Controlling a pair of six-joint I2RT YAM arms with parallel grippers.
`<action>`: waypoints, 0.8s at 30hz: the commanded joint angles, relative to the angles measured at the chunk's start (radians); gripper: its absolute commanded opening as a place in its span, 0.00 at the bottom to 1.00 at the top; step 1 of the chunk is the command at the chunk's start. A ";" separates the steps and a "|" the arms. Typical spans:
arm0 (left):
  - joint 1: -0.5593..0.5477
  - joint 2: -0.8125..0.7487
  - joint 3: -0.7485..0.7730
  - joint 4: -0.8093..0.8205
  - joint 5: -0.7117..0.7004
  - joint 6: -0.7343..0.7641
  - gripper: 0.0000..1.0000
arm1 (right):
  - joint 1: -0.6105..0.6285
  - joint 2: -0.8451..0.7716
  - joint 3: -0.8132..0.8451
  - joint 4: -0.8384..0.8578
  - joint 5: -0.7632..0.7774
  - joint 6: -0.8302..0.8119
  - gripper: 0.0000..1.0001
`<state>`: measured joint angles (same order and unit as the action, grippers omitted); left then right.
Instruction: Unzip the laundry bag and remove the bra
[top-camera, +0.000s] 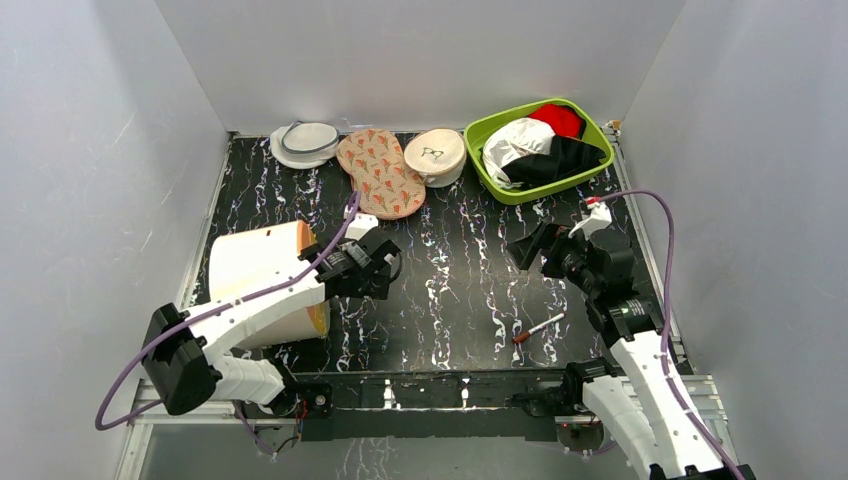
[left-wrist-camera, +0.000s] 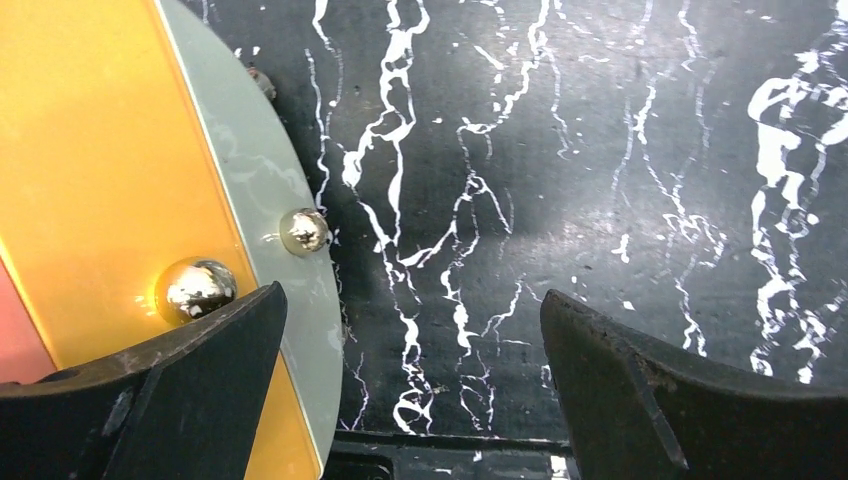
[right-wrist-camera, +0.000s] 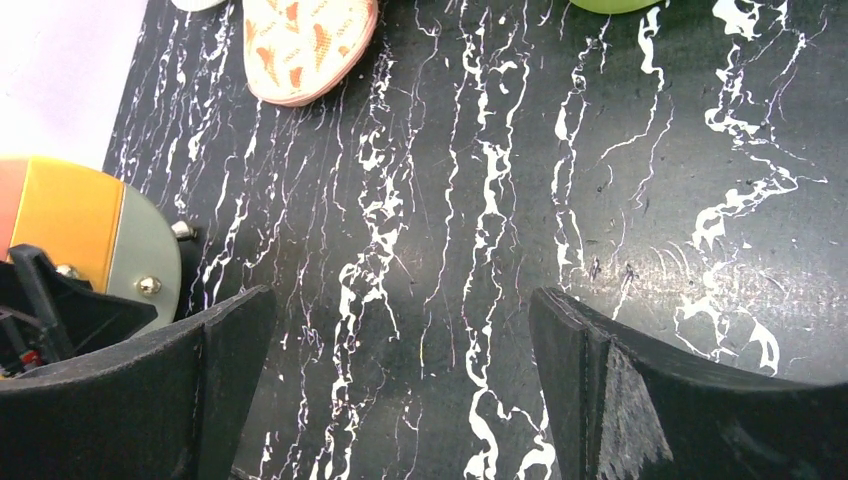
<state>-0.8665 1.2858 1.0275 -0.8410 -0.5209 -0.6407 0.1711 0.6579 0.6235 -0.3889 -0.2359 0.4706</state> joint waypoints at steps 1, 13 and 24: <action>0.007 0.021 0.004 -0.097 -0.139 -0.086 0.98 | 0.004 -0.043 0.006 0.022 0.018 -0.020 0.98; 0.276 -0.122 -0.088 -0.019 -0.092 -0.020 0.98 | 0.003 -0.033 0.016 0.010 0.007 -0.023 0.98; 0.351 -0.186 -0.081 -0.050 -0.218 -0.053 0.98 | 0.003 -0.014 0.022 0.004 0.003 -0.021 0.98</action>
<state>-0.5343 1.1622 0.9302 -0.8379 -0.6163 -0.6712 0.1711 0.6456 0.6235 -0.4026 -0.2314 0.4652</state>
